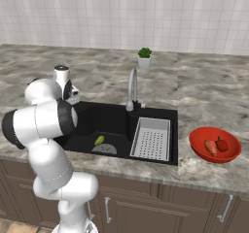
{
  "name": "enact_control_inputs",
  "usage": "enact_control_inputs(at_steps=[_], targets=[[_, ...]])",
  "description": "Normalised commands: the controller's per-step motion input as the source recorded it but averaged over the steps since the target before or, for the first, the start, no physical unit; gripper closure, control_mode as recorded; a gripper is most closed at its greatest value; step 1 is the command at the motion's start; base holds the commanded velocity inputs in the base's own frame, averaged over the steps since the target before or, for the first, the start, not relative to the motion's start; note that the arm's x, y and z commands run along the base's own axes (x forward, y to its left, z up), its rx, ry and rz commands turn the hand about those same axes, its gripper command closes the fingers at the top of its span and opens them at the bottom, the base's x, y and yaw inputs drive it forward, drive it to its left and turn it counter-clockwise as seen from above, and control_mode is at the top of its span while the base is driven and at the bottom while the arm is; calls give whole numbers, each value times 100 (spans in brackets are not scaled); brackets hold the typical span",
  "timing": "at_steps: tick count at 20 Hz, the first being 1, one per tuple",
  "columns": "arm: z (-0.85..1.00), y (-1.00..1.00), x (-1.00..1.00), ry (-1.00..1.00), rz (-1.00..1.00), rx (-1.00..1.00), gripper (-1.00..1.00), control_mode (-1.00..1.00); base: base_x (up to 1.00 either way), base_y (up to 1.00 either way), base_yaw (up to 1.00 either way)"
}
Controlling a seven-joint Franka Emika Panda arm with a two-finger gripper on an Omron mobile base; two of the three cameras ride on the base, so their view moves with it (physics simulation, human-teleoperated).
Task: There is a mixed pile of frozen fruits and vegetables on the counter. Locate all the frozen vegetables and place the items in a bowl on the counter. Take all the frozen fruits and defrost them in a running sink.
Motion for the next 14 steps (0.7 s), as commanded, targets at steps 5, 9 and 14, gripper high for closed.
enact_control_inputs(at_steps=[5, 9, 14], targets=[[-34, -10, 44, -3, -12, -8, 100, -100, 0, 0, 0], [-16, -1, 58, 27, -16, -18, 100, -100, 0, 0, 0], [-39, -13, 41, 13, -15, -4, 100, -100, 0, 0, 0]])
